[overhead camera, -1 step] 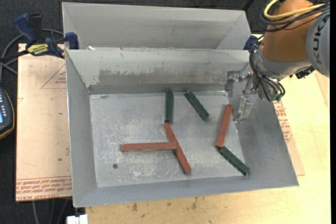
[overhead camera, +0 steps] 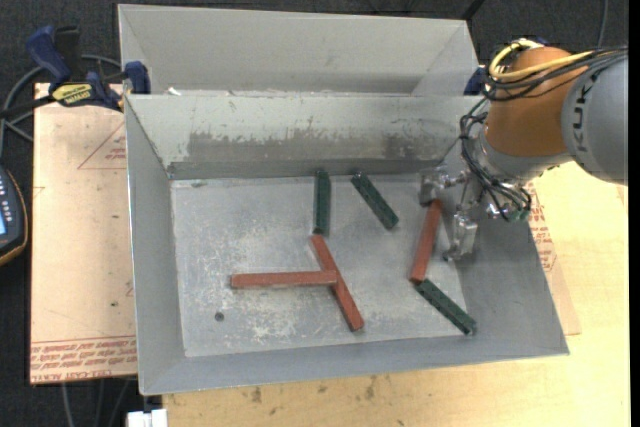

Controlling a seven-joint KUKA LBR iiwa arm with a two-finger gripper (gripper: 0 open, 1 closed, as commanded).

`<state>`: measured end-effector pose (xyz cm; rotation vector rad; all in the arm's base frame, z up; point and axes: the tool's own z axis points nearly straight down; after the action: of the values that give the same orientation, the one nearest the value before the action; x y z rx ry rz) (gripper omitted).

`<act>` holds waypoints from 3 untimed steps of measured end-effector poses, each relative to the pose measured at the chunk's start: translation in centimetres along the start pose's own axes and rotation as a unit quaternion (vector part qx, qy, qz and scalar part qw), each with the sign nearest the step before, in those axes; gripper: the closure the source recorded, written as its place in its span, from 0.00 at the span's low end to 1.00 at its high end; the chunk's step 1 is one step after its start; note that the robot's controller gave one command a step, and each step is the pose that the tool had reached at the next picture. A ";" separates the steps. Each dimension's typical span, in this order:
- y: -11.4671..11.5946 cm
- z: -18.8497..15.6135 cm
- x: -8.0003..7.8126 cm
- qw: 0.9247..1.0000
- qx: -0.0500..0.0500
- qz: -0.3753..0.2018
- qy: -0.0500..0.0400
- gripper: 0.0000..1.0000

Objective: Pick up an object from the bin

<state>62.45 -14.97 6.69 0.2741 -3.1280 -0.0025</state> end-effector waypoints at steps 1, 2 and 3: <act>1.9 -0.4 -0.9 0.960 -0.005 -0.279 -0.003 0.00; 1.3 -0.4 -0.8 0.960 0.001 -0.279 -0.002 1.00; 3.9 -11.1 1.0 0.833 0.003 -0.553 -0.004 1.00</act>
Offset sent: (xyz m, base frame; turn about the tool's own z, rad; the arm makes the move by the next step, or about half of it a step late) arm 0.0045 0.0121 0.0032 -0.5686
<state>60.80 -11.37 17.80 1.9642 -2.4622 0.0062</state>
